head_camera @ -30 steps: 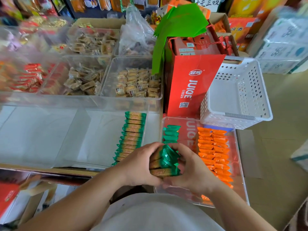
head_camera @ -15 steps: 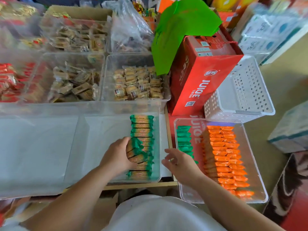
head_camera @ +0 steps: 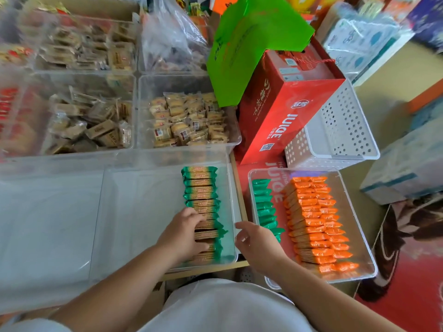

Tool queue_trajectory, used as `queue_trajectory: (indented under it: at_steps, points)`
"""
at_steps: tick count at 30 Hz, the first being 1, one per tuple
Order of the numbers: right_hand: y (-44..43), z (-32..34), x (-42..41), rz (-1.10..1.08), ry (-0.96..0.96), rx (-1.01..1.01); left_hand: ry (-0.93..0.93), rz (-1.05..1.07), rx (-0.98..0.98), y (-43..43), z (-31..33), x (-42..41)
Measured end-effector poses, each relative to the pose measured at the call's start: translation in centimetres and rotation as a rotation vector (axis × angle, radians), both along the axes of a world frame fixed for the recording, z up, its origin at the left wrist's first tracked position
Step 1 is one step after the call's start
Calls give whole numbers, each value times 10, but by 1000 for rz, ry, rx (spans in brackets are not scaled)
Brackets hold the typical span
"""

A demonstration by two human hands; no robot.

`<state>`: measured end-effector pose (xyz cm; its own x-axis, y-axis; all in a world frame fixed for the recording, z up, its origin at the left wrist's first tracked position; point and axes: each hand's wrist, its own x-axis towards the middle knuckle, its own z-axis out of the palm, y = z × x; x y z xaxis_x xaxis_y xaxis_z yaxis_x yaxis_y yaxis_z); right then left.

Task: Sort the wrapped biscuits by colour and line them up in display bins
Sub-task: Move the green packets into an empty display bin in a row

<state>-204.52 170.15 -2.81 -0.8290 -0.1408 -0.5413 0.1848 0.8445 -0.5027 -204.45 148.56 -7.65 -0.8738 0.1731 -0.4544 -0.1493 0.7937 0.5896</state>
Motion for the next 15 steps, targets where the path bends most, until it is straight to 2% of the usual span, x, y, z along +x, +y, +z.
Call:
queue_trajectory:
  at_steps: [5,11,15]
  points:
    - [0,-3,0,6,-14,22,-128,151,-56,-6,-6,9]
    - [-1,-5,-4,7,-18,29,-253,275,180,-6,-9,9]
    - [-2,-8,-3,2,-8,34,-221,277,243,-7,-9,8]
